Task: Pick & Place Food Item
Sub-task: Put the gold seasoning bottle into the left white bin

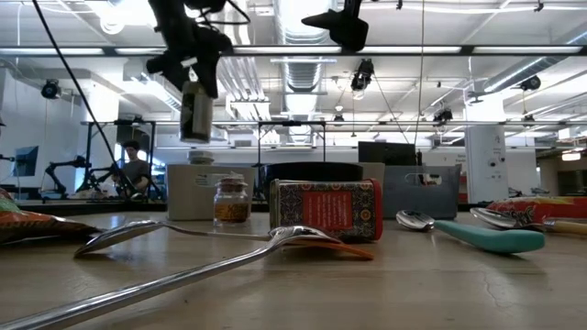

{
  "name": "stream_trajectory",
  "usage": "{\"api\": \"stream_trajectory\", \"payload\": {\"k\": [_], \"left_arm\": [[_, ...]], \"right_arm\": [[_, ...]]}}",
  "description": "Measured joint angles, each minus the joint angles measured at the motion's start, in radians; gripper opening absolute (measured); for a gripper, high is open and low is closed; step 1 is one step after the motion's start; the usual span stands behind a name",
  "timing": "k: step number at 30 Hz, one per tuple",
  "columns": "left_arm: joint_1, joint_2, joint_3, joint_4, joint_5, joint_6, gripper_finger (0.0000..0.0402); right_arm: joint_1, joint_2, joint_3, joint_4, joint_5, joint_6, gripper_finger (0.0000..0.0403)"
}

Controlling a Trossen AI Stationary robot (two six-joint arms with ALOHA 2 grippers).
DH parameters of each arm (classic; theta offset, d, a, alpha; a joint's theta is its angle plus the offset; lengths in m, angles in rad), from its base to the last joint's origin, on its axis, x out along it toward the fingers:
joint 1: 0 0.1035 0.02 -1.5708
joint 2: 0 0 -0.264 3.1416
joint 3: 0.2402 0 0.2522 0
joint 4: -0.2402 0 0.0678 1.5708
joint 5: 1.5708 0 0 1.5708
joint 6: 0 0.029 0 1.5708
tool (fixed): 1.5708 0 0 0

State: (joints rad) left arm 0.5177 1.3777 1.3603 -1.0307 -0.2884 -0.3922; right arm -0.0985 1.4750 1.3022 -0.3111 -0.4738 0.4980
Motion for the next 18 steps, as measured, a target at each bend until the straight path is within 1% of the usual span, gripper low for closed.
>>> {"api": "stream_trajectory", "payload": {"k": [4, 8, 14, 18], "left_arm": [[0.012, 0.0, -0.095, 0.058, 0.005, 0.008, 0.0267], [0.012, 0.0, -0.186, 0.154, 0.001, 0.037, 0.0267], [0.014, 0.0, -0.303, 0.307, 0.052, 0.058, 0.0267], [0.012, 0.0, -0.346, 0.35, 0.084, 0.055, 0.0267]], "right_arm": [[0.003, 0.0, 0.0, 0.0, 0.001, 0.0, 0.0391], [0.003, 0.0, 0.0, 0.0, 0.0, 0.0, 0.0391], [0.01, 0.0, 0.0, 0.0, 0.001, 0.008, 0.0391], [0.017, 0.0, 0.0, 0.0, 0.001, 0.012, 0.0391]]}}
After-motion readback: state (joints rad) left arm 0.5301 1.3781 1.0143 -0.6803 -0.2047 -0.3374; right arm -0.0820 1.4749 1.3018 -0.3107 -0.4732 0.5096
